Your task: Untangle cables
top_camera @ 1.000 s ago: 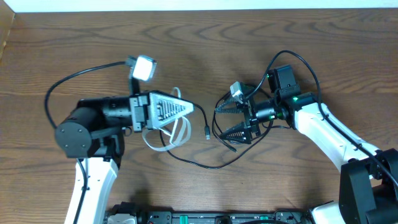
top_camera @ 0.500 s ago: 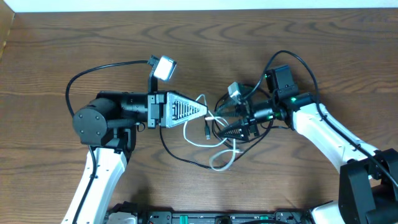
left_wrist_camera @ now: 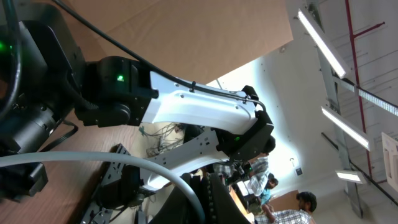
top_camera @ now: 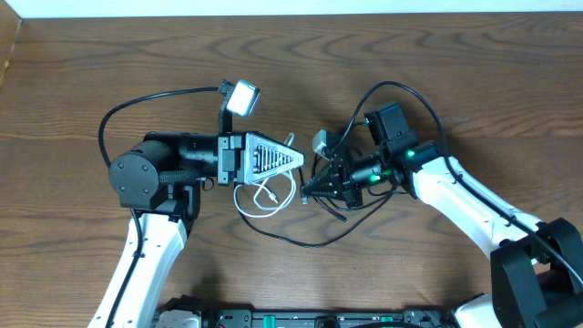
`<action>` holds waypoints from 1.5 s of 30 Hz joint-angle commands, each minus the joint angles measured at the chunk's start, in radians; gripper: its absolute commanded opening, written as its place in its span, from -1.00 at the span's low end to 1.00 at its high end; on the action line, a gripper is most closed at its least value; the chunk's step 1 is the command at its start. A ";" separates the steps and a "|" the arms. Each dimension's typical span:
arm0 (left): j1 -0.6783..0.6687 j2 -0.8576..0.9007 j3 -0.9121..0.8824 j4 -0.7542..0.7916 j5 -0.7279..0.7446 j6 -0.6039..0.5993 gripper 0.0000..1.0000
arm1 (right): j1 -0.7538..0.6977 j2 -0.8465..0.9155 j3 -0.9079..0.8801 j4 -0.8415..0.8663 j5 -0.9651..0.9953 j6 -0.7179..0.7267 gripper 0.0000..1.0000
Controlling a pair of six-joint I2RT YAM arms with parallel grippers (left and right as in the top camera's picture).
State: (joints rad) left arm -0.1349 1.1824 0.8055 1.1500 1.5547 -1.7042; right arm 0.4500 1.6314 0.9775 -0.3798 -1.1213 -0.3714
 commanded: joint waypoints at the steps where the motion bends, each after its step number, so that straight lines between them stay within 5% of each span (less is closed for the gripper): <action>1: -0.003 0.000 0.000 0.008 0.006 0.014 -0.85 | 0.002 -0.003 0.011 0.002 0.017 0.021 0.56; 3: -0.003 0.000 0.000 0.008 0.006 0.014 -0.85 | 0.002 -0.003 0.011 0.003 0.023 0.021 0.98; 22: -0.003 0.000 0.000 0.008 0.016 0.059 -0.85 | -0.066 -0.003 0.011 -0.002 0.095 0.203 0.99; 31: -0.003 0.000 0.000 0.008 0.016 0.142 -0.85 | -0.151 -0.003 0.011 -0.033 -0.119 0.205 0.98; 45: -0.003 0.000 0.000 0.008 0.016 0.193 -0.85 | -0.065 -0.002 0.008 -0.007 -0.108 0.516 0.99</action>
State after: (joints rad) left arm -0.1349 1.1824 0.8055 1.1500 1.5661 -1.5394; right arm 0.3721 1.6314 0.9775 -0.3969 -1.2091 0.0582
